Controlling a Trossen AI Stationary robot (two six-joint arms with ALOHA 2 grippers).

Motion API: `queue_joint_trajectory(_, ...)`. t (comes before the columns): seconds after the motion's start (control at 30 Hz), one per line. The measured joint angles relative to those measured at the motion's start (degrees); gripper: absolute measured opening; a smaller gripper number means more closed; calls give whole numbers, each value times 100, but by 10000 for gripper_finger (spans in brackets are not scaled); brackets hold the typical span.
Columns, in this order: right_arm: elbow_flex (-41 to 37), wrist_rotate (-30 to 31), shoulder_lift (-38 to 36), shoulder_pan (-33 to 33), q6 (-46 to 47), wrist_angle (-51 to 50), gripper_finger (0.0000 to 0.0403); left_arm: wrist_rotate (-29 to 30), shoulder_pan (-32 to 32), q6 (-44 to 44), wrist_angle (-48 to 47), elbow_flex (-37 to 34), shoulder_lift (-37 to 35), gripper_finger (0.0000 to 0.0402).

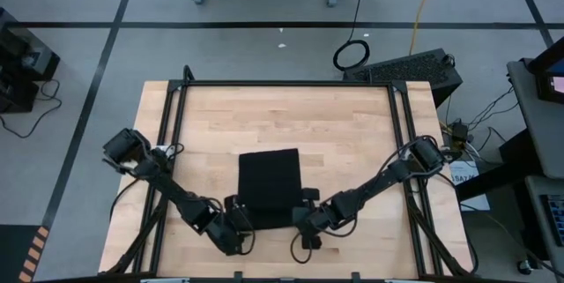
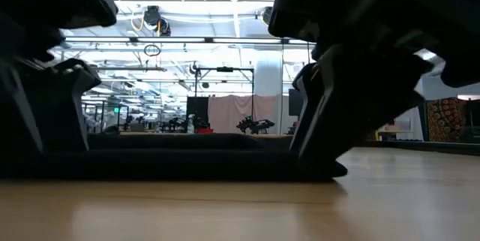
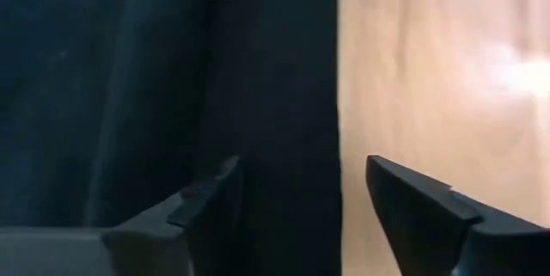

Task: Roll towel
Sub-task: Roll the black microfiber towel

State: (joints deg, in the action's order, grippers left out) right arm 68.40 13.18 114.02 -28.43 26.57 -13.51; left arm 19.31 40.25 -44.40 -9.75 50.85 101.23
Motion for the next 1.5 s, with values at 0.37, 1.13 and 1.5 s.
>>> queue_joint_trajectory(0.37, 5, -382, -25, 63, 169, 3, 7, -697, -352, 167, -259, 2, -159, 42)
queue_joint_trajectory(1.13, 28, -4273, -605, 956, 188, 163, 0, -1735, -546, -935, 1810, -1253, -1183, 5)
queue_joint_trajectory(1.5, 26, -4976, -318, 1699, -372, 123, 0, -1624, -822, -995, 2565, -2028, -1172, 5)
